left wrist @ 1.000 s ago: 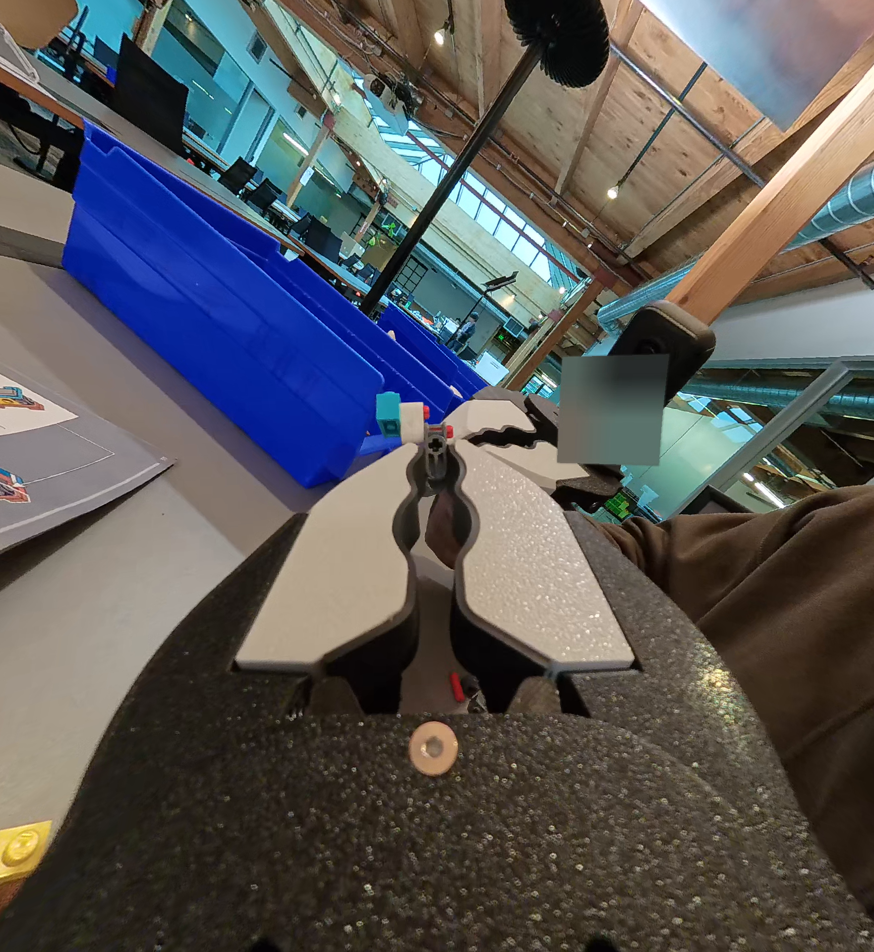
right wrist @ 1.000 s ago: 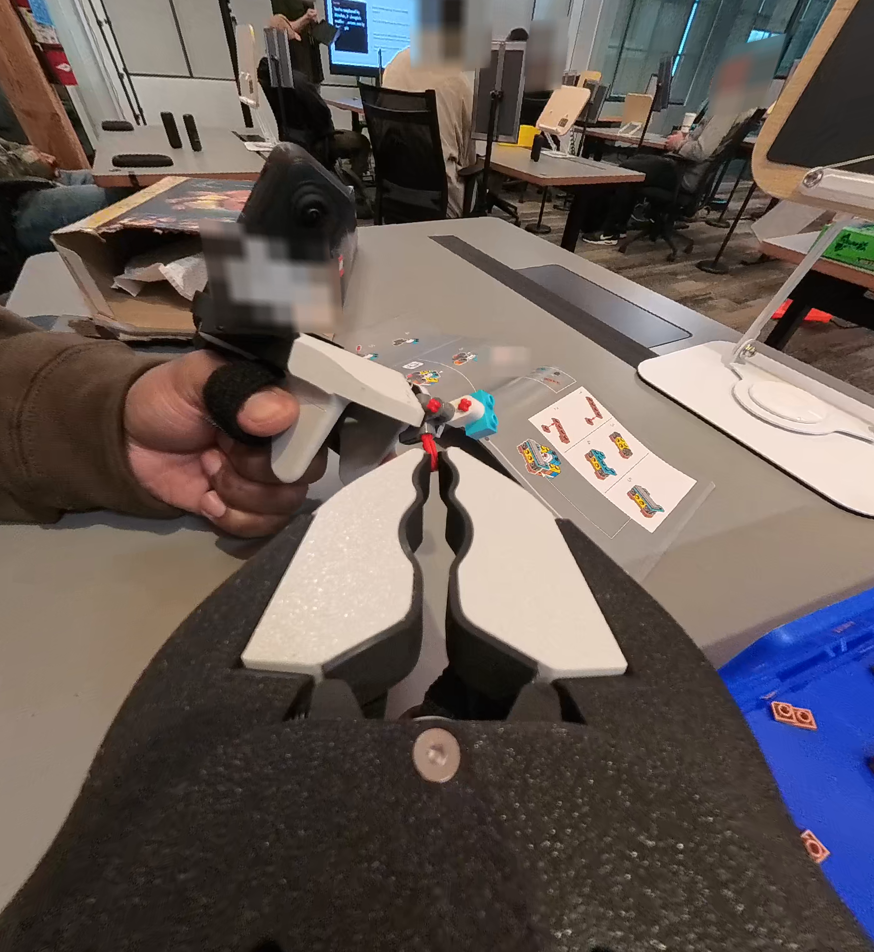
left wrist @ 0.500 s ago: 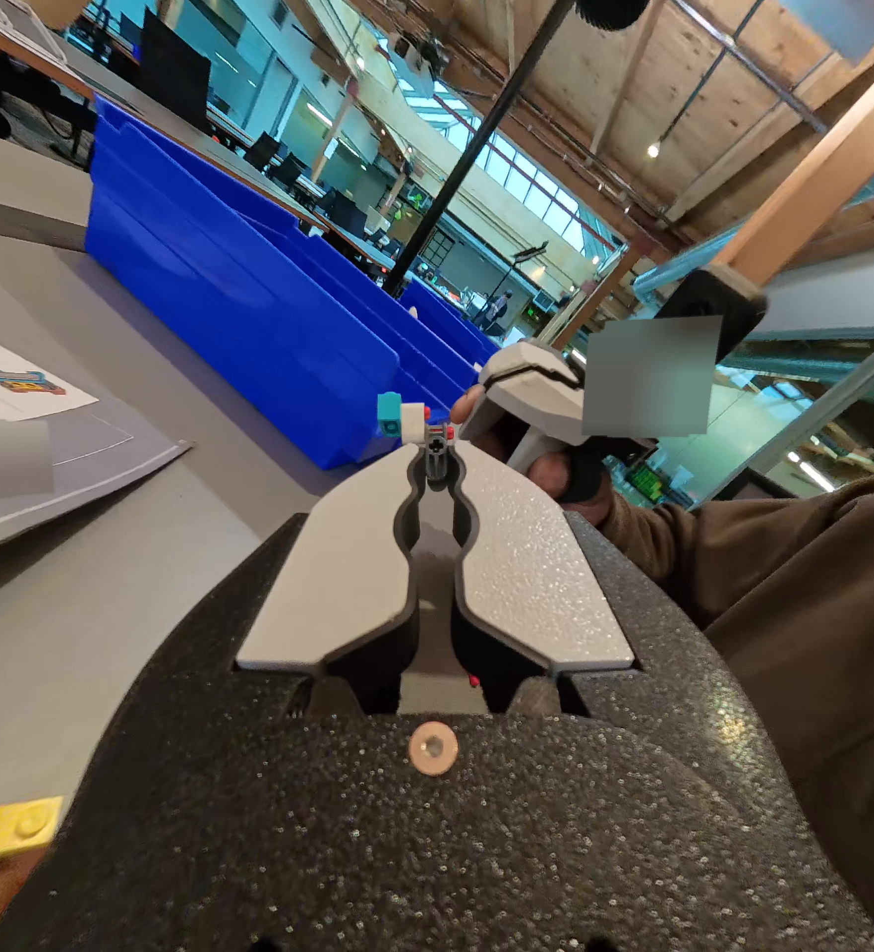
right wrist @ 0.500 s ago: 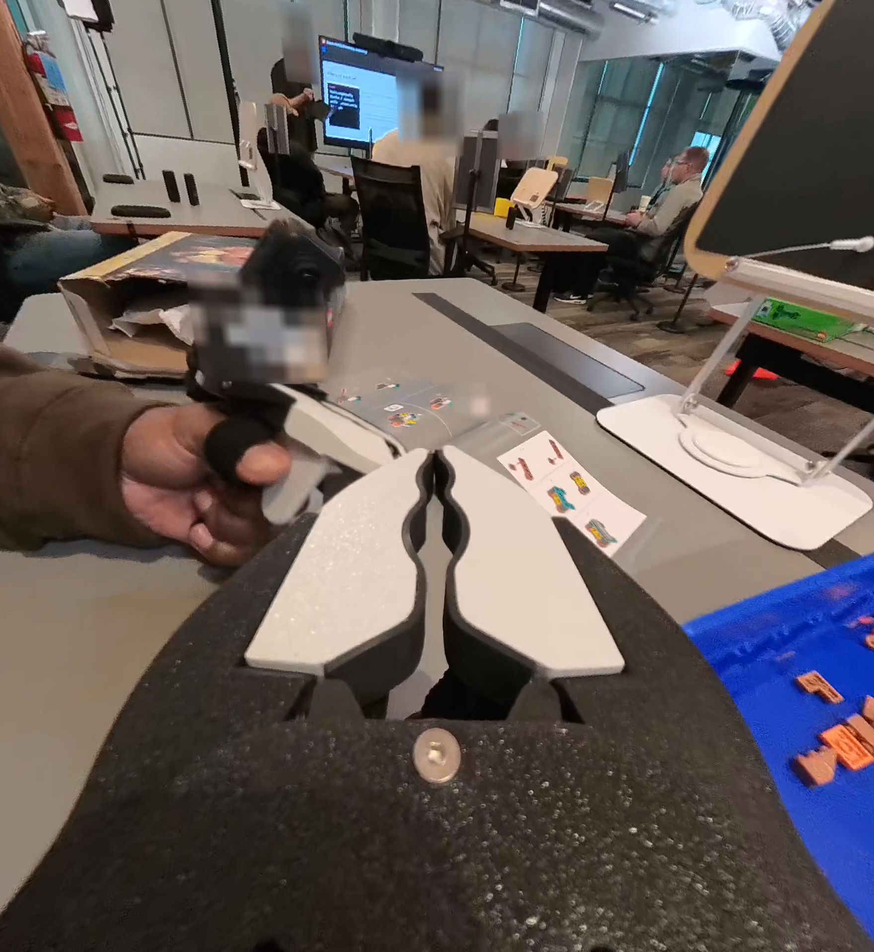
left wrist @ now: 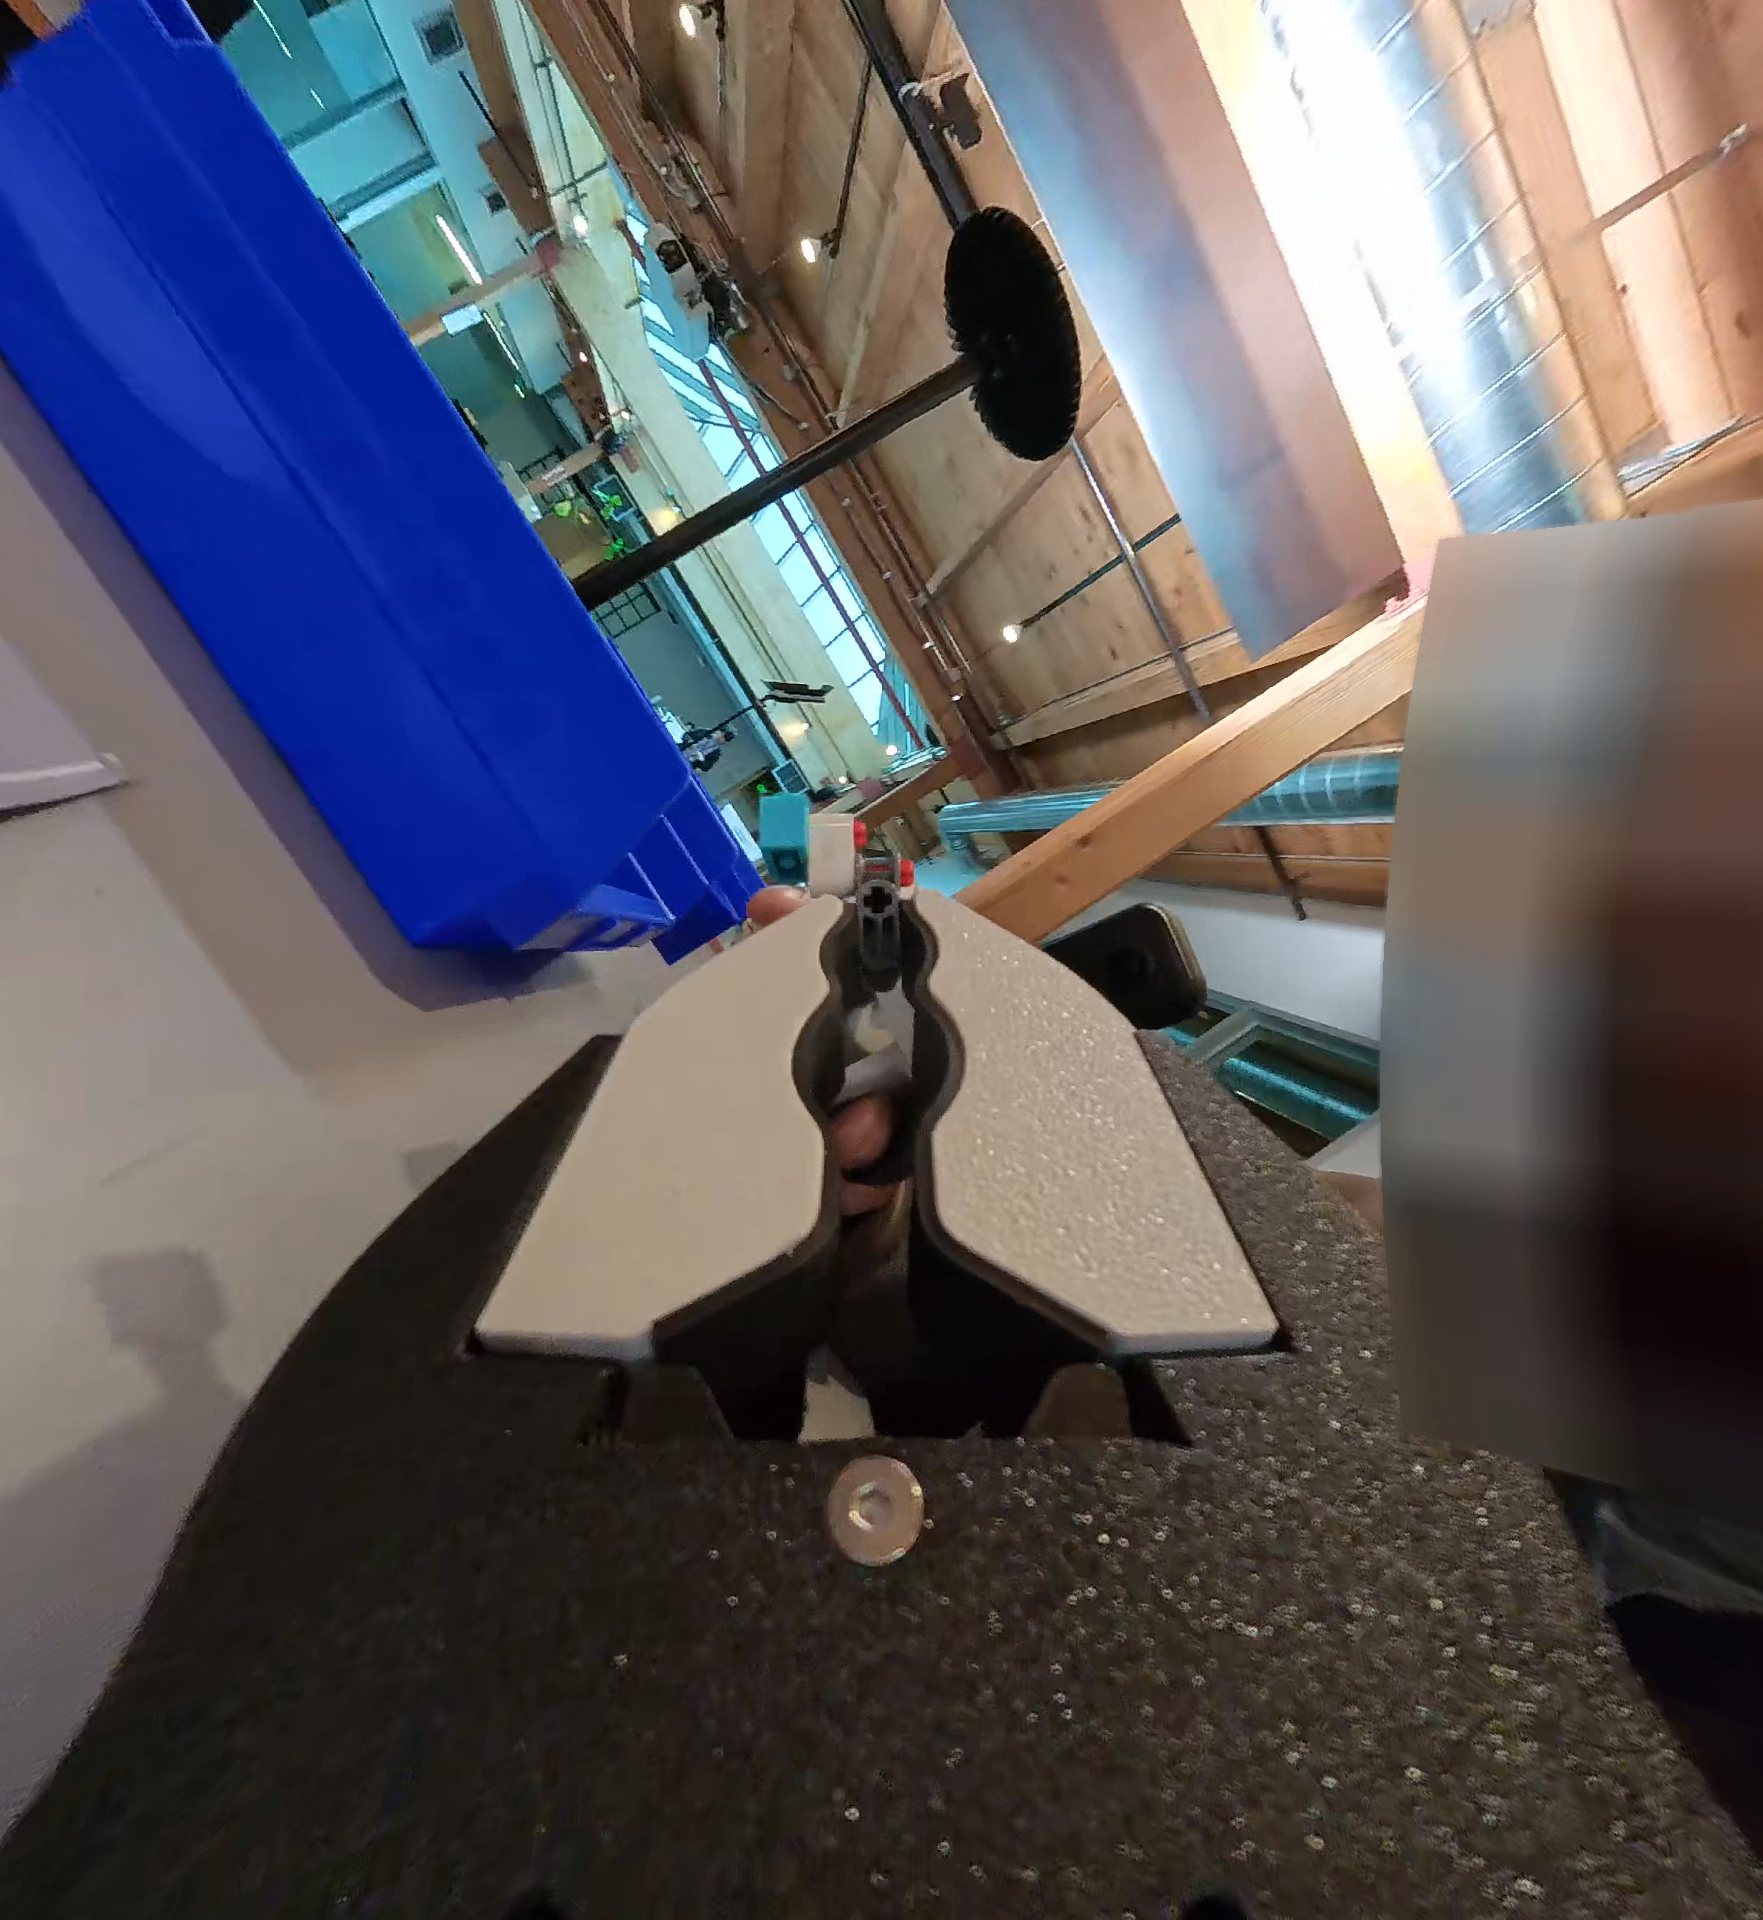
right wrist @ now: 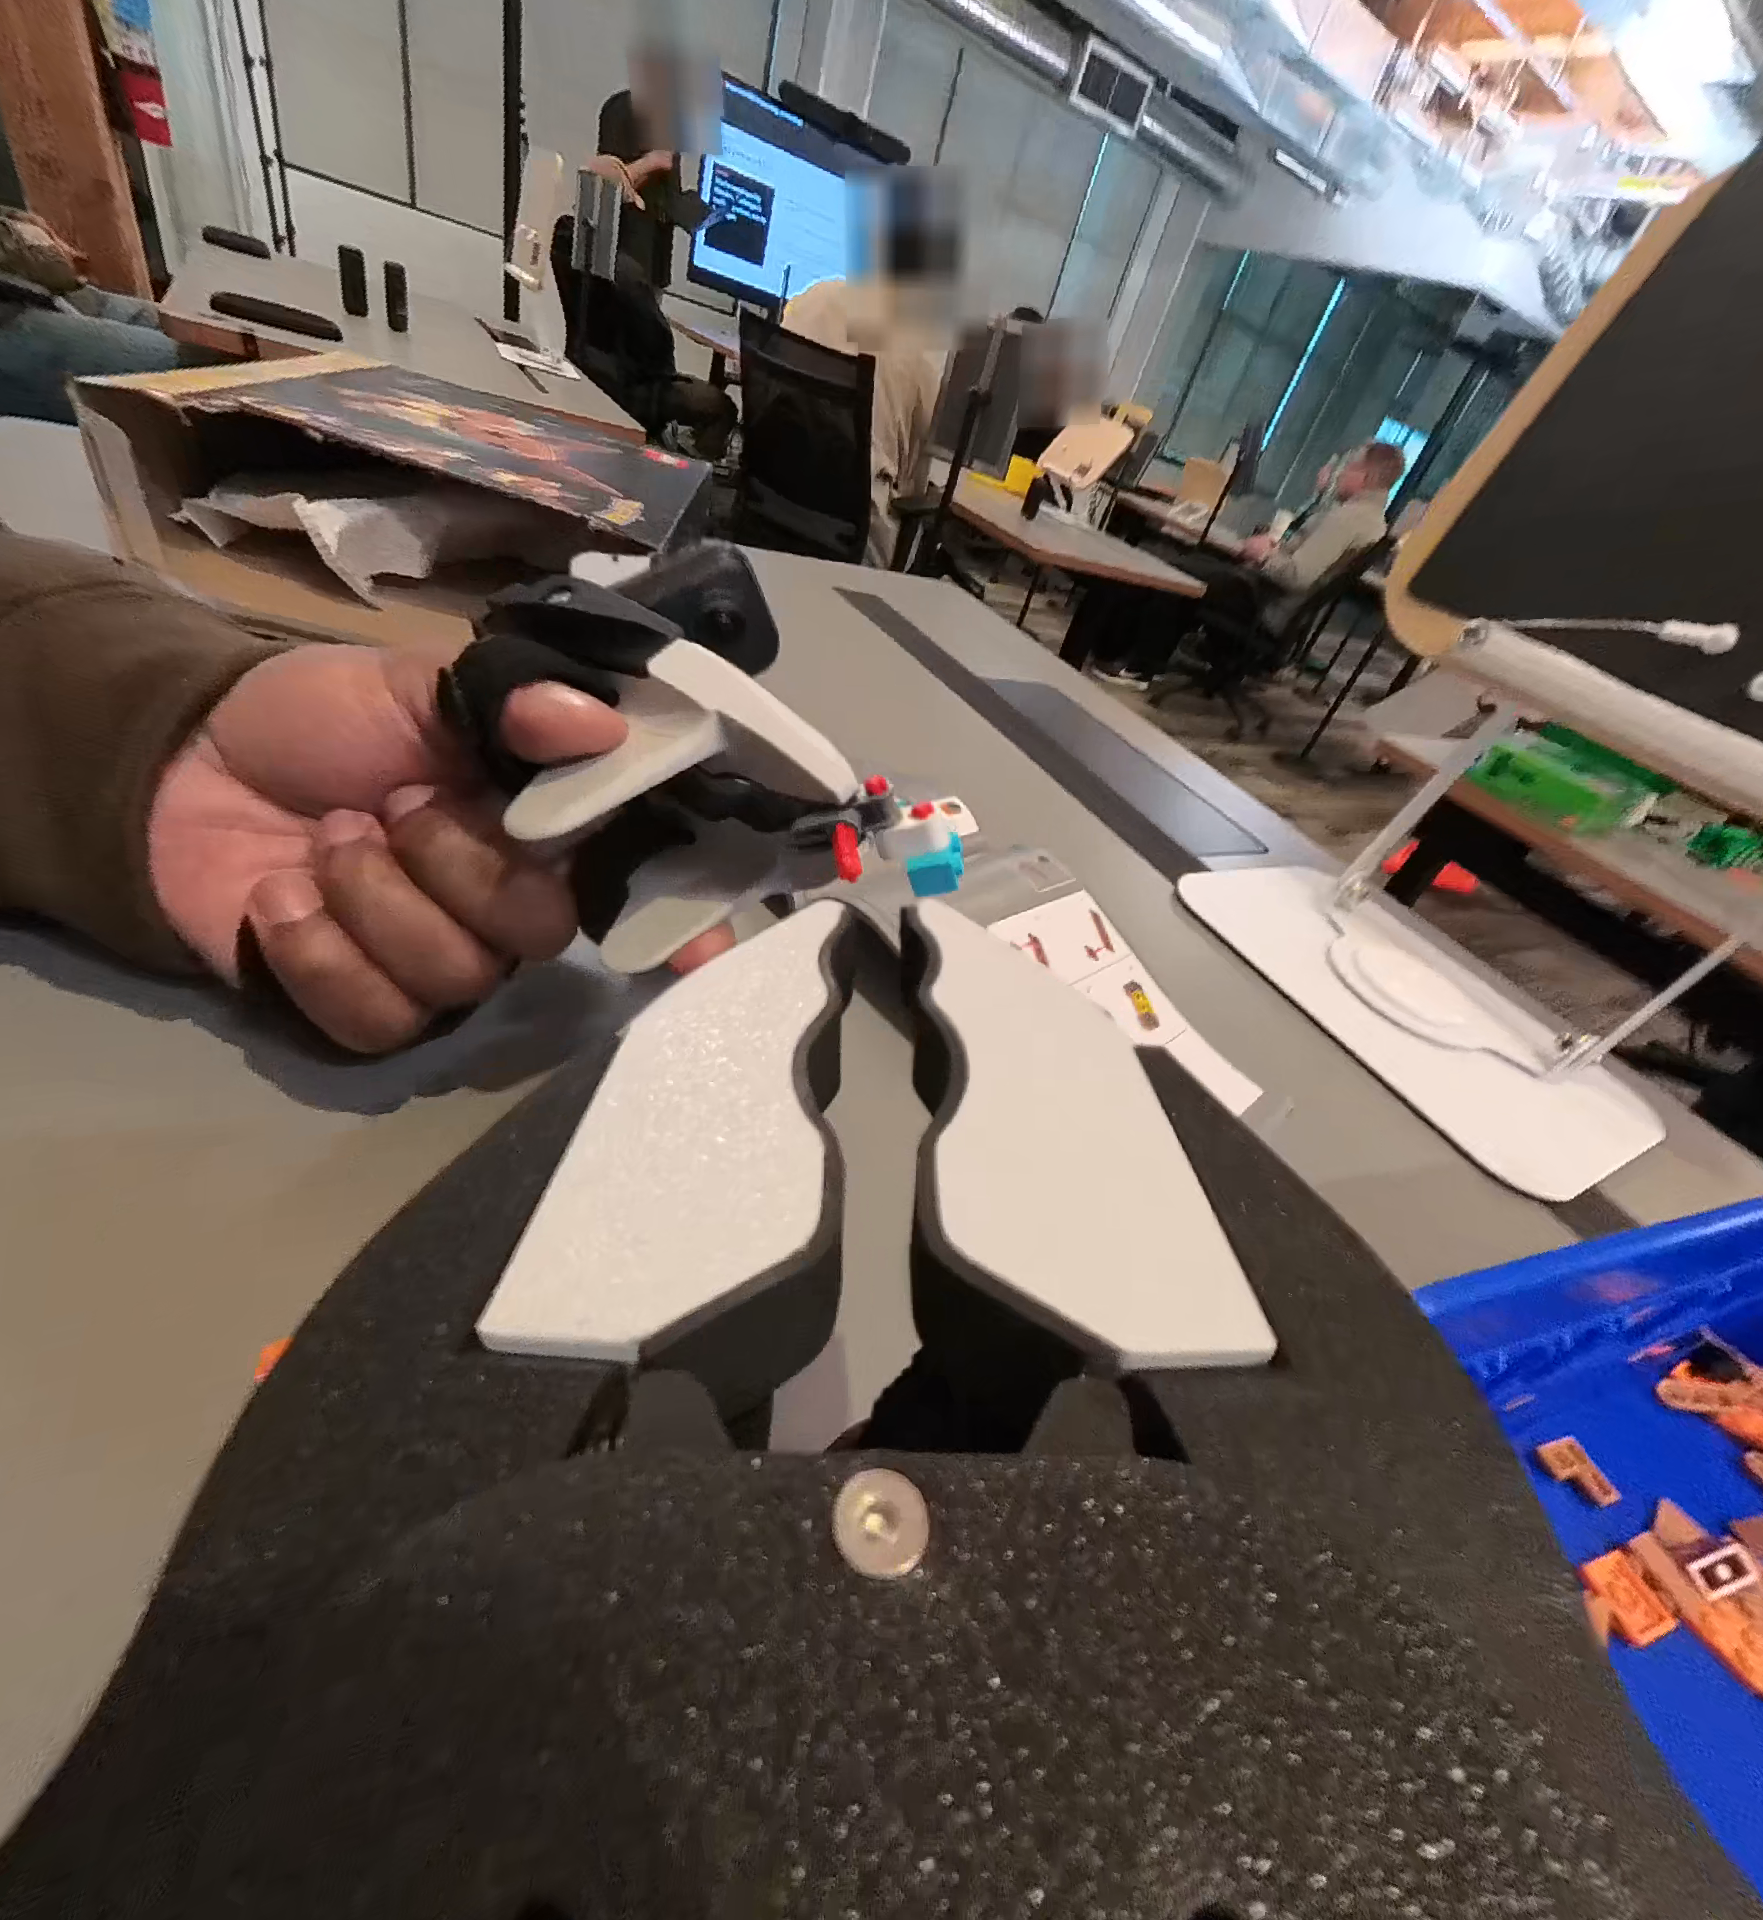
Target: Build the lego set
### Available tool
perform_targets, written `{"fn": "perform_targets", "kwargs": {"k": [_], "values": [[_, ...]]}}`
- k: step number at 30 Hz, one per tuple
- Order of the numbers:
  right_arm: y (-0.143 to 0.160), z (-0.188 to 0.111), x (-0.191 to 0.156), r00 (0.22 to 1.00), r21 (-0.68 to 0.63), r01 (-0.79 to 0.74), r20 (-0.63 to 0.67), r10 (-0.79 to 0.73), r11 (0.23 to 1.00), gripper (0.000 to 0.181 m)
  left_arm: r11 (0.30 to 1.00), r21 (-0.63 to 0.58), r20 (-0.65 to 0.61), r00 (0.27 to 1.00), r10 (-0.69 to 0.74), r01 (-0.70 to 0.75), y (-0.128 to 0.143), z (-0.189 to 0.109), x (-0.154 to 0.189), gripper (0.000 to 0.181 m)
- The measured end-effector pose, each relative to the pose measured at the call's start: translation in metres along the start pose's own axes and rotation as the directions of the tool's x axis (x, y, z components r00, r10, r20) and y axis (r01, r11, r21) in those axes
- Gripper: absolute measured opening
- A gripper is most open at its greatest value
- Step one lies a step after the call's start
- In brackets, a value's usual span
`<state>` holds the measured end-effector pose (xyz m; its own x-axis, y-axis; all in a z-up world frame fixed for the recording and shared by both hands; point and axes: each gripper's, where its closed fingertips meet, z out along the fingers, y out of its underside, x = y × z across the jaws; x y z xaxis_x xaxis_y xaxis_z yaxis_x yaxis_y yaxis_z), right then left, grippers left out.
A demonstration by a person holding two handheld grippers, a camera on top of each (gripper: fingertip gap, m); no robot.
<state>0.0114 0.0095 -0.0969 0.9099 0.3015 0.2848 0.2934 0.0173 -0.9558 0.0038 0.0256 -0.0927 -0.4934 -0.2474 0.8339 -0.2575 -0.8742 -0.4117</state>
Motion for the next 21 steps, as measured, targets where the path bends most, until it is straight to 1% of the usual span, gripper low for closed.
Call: {"fn": "perform_targets", "kwargs": {"k": [4, 12, 21], "values": [[-0.002, 0.002, -0.005, 0.998, 0.0, 0.062, -0.009, -0.062, 0.998, 0.01, 0.999, 0.001, -0.039, 0.998, -0.051, 0.052, 0.004, 0.003, 0.005, 0.007], [-0.011, 0.002, -0.011, 0.994, 0.023, 0.109, -0.023, -0.108, 0.994, 0.004, 0.994, -0.002, -0.085, 0.991, -0.107, 0.107, 0.011, 0.008, 0.011, 0.007], [-0.014, 0.002, -0.012, 0.995, 0.022, 0.095, -0.038, -0.094, 0.995, 0.004, 0.992, 0.03, -0.111, 0.986, -0.121, 0.125, 0.01, 0.008, 0.013, 0.007]]}}
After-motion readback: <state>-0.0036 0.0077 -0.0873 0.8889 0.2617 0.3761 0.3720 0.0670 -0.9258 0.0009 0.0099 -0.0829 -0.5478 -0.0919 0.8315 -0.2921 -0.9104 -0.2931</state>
